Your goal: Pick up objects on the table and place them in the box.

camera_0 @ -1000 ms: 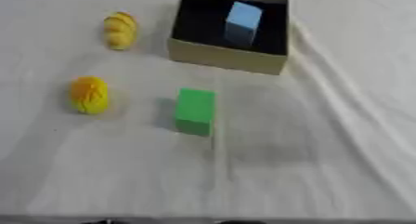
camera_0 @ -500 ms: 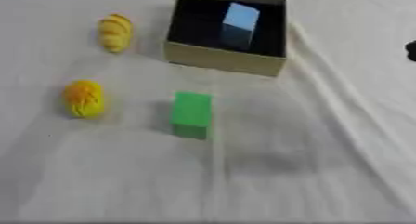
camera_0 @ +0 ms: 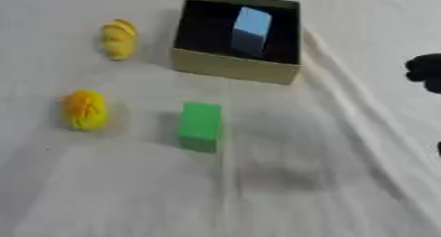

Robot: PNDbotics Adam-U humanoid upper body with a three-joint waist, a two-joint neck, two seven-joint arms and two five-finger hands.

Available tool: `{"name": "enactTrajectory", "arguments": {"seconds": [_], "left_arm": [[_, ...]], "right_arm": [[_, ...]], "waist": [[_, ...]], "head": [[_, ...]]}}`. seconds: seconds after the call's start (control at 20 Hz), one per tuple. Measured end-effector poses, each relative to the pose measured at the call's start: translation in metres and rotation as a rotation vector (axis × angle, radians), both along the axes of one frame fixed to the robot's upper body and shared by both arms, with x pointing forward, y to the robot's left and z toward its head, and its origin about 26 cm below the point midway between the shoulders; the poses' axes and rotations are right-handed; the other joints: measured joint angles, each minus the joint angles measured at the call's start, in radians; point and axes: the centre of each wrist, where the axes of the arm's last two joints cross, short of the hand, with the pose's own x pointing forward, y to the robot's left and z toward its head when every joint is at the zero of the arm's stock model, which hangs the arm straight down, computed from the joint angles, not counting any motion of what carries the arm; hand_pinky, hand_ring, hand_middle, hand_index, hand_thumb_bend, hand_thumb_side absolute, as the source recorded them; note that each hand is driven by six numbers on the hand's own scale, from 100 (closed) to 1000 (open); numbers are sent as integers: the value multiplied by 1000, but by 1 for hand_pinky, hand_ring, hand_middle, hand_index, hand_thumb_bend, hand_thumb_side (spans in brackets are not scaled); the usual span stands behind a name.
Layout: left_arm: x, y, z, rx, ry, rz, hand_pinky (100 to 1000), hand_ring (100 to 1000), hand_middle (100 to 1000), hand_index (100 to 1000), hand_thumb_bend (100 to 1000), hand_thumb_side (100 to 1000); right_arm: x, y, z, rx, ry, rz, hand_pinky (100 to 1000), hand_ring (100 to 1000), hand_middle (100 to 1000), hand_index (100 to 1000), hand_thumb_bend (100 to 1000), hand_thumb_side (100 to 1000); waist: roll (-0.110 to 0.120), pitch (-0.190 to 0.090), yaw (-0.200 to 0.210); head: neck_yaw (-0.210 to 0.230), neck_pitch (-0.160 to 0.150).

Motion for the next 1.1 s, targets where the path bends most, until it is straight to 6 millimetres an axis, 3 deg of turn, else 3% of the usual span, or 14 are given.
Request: {"name": "enactTrajectory", "arguments": {"seconds": [0.15, 0.4, 0.65, 1.1], "left_arm": [[0, -10, 11, 140, -32, 20, 721, 724, 714, 876, 171, 432], [-2, -33, 26, 405, -13, 60, 745, 749, 742, 900, 150, 572], [-4, -60, 36, 635, 72, 62, 762, 771, 765, 905, 164, 611], [-5, -80, 27, 882, 224, 16, 804, 808, 806, 925, 191, 731]], "right_arm": [[0, 0, -1, 9, 4, -4, 913, 904, 838, 907, 100, 521], [-1, 0, -4, 77, 19, -21, 915, 901, 832, 903, 100, 507], [-2, -2, -5, 128, 23, -40, 916, 899, 829, 902, 100, 506], [-2, -3, -8, 148, 33, -53, 918, 899, 827, 901, 100, 519]], "waist": [[4, -2, 1], [8, -6, 3], [12, -8, 4], [17, -11, 3]], "head": [[0, 2], [-8, 10], [-20, 17], [-24, 17]]}}
